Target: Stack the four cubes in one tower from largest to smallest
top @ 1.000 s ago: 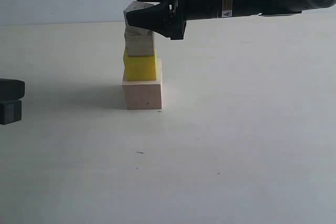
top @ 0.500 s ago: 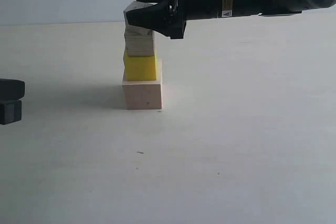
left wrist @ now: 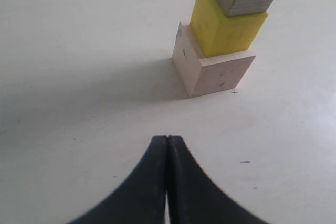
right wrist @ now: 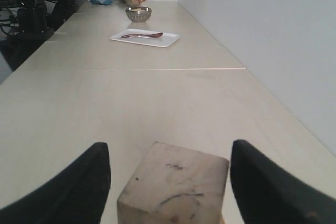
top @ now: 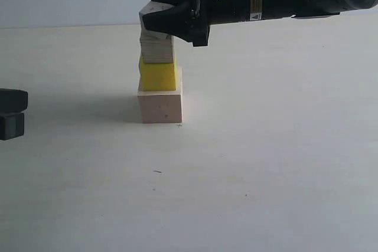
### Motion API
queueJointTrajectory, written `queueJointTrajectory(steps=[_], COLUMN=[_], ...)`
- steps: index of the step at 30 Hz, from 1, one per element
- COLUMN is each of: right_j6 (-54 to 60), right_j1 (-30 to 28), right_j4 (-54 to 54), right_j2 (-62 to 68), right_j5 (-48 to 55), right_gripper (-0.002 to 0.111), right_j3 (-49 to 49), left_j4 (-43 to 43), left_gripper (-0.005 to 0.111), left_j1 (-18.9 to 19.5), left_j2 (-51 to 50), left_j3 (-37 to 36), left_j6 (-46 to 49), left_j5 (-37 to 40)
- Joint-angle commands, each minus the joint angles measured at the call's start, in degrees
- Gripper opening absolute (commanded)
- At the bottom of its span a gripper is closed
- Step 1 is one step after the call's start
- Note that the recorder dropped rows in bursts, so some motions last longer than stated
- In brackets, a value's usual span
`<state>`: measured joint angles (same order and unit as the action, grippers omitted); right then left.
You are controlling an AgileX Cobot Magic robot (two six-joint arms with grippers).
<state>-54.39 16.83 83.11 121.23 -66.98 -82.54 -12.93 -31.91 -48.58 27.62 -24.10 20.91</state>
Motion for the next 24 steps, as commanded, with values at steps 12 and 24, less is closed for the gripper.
queueJointTrajectory(steps=[12, 24], right_j6=[1.9, 1.9], right_j1=[-0.2, -1.0], right_j4=[0.1, 0.1], right_j2=[0.0, 0.0], right_j5=[-0.5, -0.5], right_gripper=[0.037, 0.020], right_j3=[-0.3, -0.3], left_j4=[0.2, 0.2], left_gripper=[0.000, 0.000], left_j1=[0.0, 0.0], left_j2=[-0.2, -0.2], left_j3=[-0.2, -0.2], left_j6=[-0.4, -0.5], left_j5=[-0.3, -0.2])
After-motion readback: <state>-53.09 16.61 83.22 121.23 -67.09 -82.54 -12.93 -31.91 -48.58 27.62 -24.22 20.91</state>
